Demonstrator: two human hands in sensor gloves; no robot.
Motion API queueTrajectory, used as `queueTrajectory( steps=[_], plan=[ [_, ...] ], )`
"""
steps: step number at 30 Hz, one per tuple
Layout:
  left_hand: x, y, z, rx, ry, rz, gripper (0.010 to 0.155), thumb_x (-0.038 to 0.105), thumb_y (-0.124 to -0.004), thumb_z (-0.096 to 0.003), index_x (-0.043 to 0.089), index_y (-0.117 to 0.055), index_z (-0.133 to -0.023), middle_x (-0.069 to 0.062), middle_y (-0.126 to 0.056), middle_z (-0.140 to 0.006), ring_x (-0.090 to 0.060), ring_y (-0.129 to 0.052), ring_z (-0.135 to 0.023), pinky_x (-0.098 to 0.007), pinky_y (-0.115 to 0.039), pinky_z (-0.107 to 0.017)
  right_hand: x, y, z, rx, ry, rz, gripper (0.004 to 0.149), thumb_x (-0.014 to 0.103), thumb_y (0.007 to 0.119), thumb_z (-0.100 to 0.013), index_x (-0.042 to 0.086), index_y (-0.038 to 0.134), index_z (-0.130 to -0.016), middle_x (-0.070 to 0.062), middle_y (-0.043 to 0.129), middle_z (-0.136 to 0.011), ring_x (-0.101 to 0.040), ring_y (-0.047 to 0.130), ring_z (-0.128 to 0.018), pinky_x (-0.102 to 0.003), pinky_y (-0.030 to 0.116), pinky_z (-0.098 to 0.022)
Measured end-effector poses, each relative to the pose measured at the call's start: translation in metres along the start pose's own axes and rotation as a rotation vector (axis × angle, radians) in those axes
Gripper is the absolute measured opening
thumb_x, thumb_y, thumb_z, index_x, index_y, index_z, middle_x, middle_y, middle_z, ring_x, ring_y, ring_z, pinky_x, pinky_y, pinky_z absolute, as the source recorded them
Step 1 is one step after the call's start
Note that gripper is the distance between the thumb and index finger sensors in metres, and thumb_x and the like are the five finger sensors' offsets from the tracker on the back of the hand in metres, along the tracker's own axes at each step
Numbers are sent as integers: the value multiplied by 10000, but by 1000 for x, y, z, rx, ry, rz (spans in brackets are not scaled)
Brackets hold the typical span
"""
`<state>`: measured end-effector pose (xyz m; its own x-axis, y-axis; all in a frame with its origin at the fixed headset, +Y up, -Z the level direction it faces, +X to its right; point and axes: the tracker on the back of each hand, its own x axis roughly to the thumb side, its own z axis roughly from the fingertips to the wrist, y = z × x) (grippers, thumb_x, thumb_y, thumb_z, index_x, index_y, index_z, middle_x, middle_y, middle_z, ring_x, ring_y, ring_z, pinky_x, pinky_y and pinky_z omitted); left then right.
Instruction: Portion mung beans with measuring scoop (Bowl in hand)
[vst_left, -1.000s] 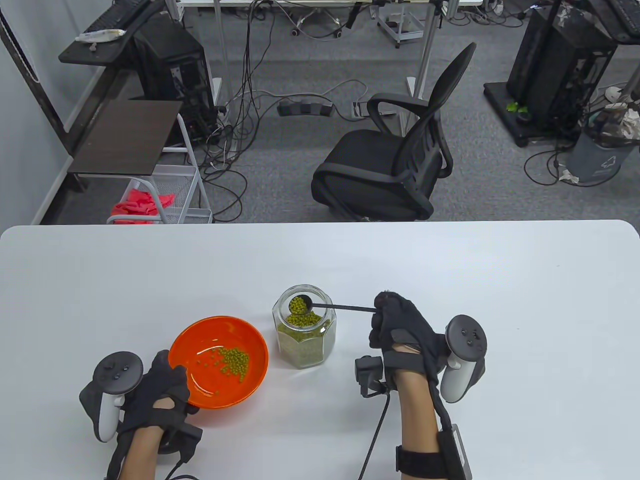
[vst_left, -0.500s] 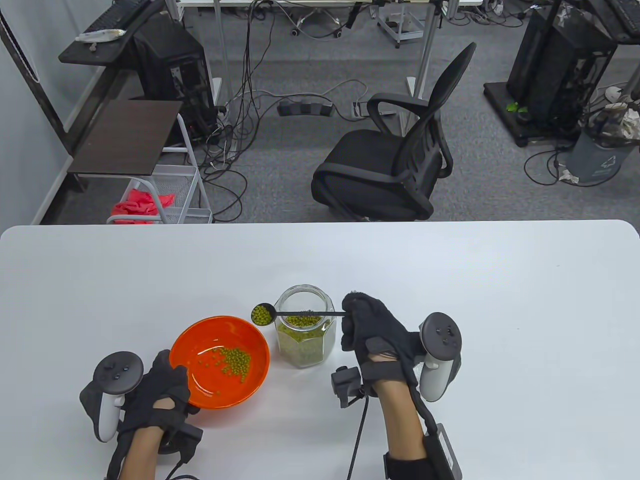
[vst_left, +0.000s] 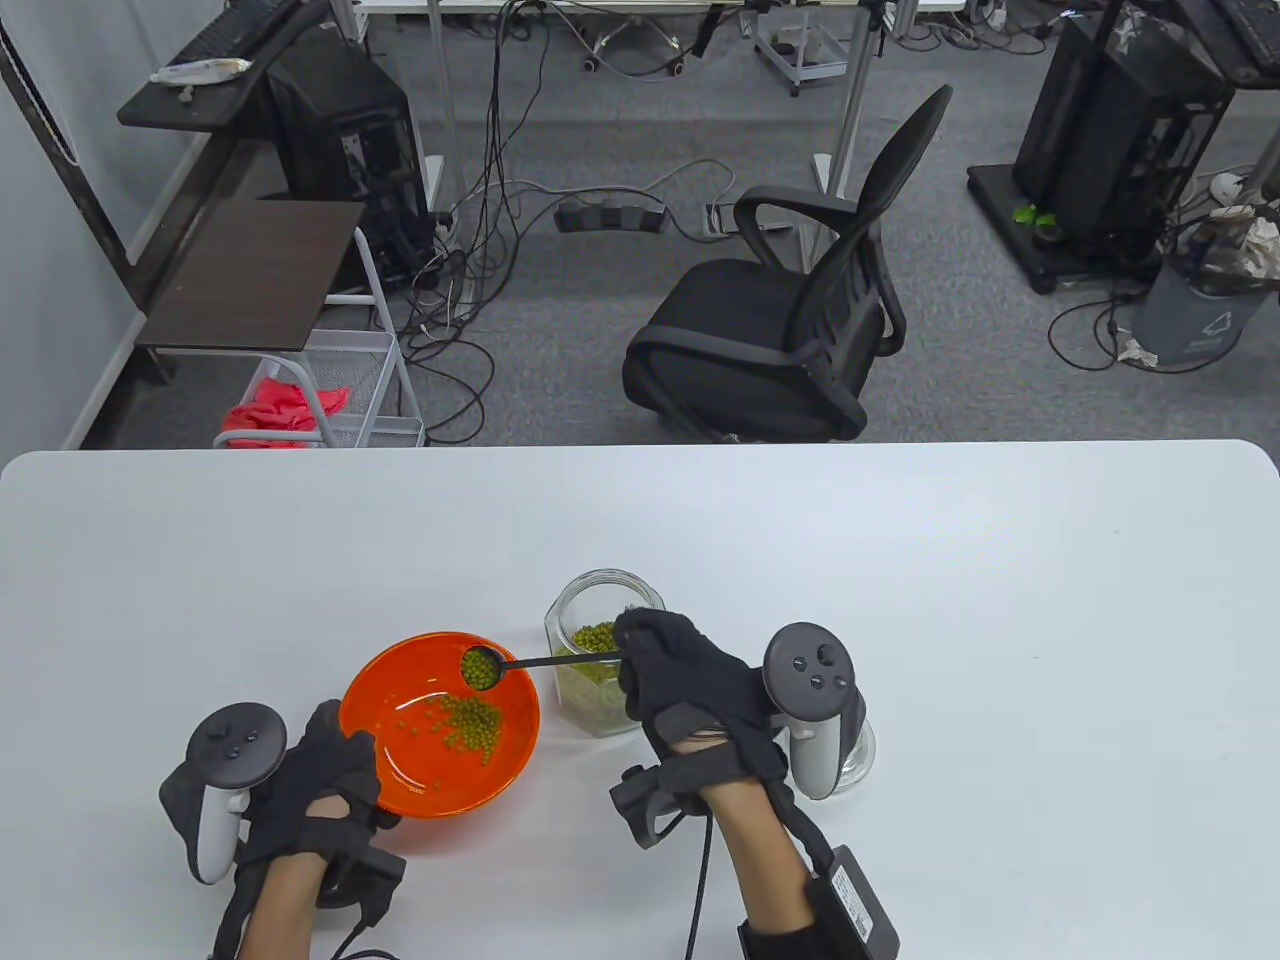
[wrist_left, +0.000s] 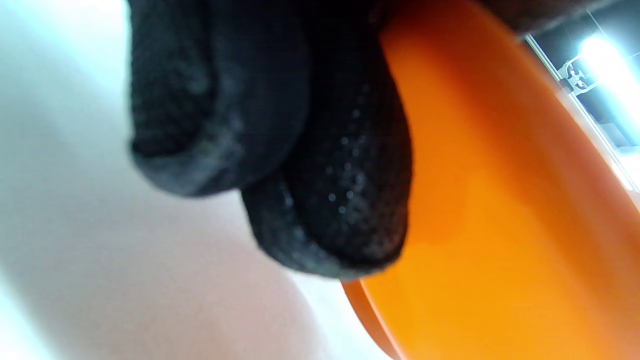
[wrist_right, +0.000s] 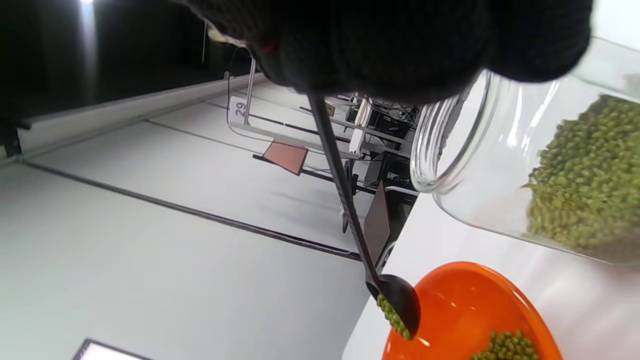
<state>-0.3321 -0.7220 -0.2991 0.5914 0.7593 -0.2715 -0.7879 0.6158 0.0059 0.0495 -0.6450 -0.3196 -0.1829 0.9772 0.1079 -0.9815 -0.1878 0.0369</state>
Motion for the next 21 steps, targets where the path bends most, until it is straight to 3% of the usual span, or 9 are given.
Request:
queueTrajectory(
  steps=[21],
  plan=[
    [0,0,0,-4,-1,4,644,329,-685,-527,-18,-472,-1026,-126,-837,-827,-87,-1161,-176,-164,-1007,-122,15,36,7,178,-78,231,412,118,808,-432,119,849,-842,-261,867,-713,-377,947,-492,-654,714,-474]
  ],
)
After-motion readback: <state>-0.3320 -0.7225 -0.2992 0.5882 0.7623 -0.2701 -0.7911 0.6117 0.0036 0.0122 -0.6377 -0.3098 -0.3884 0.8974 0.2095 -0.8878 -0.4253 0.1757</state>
